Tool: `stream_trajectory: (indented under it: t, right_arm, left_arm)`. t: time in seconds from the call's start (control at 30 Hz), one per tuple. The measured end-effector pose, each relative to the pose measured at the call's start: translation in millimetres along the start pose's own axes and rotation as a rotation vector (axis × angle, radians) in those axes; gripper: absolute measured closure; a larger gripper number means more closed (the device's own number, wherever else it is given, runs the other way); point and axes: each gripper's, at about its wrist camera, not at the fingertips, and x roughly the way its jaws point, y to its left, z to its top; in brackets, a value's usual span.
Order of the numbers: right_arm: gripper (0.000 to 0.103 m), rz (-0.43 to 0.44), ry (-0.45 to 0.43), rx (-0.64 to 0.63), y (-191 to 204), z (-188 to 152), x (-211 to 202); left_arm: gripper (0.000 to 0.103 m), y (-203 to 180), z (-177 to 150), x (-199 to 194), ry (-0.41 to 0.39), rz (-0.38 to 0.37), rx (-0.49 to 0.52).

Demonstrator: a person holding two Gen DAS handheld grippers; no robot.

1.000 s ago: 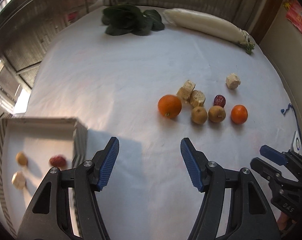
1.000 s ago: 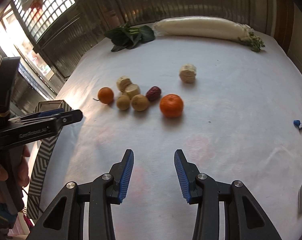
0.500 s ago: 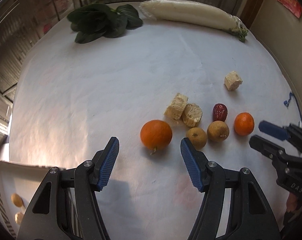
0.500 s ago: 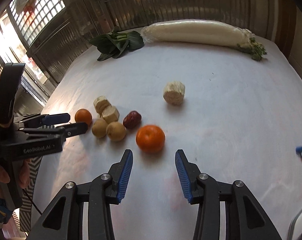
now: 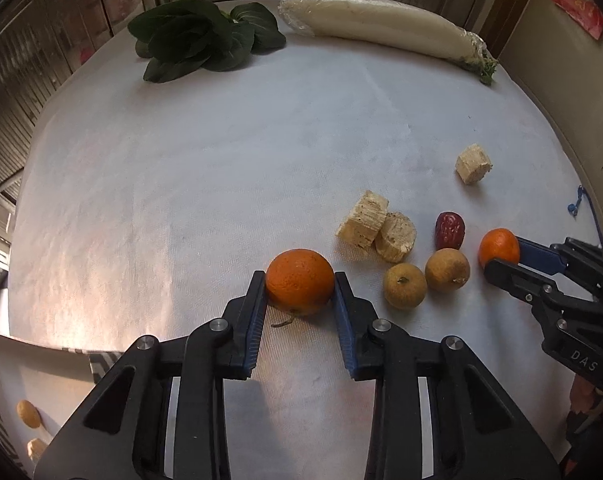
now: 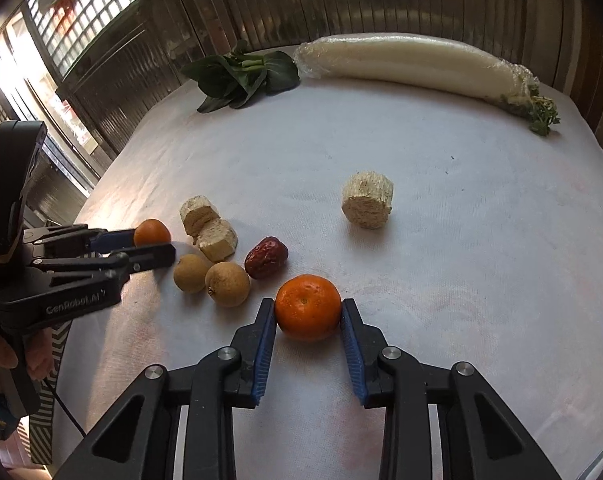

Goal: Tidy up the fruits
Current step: 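Grasp a large orange with the left tool while the right tool grasps an orange, then carry both oranges into the tray and release them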

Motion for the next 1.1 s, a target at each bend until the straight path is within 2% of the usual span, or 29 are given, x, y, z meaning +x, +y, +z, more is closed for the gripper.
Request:
stream_trajectory:
  t: [0.3, 0.5, 0.73, 1.1]
  right_arm:
    - [0.072, 0.016, -0.027, 0.033, 6.8, -15.7, -27.3]
    - [0.072, 0.021, -0.034, 0.014, 28.9, -24.9, -46.5]
    - [0.072, 0.068, -0.039, -0.033, 68.5, -31.6, -57.6]
    - [0.072, 0.158, -0.025, -0.197, 153.3, -36.2, -58.6]
  left_arm:
    - [0.072, -4.0, -18.3, -38.6, -0.048, 0.023, -0.028]
    - [0.072, -4.8, -37.8, -62.5, -0.069, 0.056, -0.043]
    - [0.072, 11.8, -64.6, -92.1, -0.091, 0.099, -0.087]
    - [0.072, 64.0, -108.1, -130.0, -0.12, 0.184, -0.198]
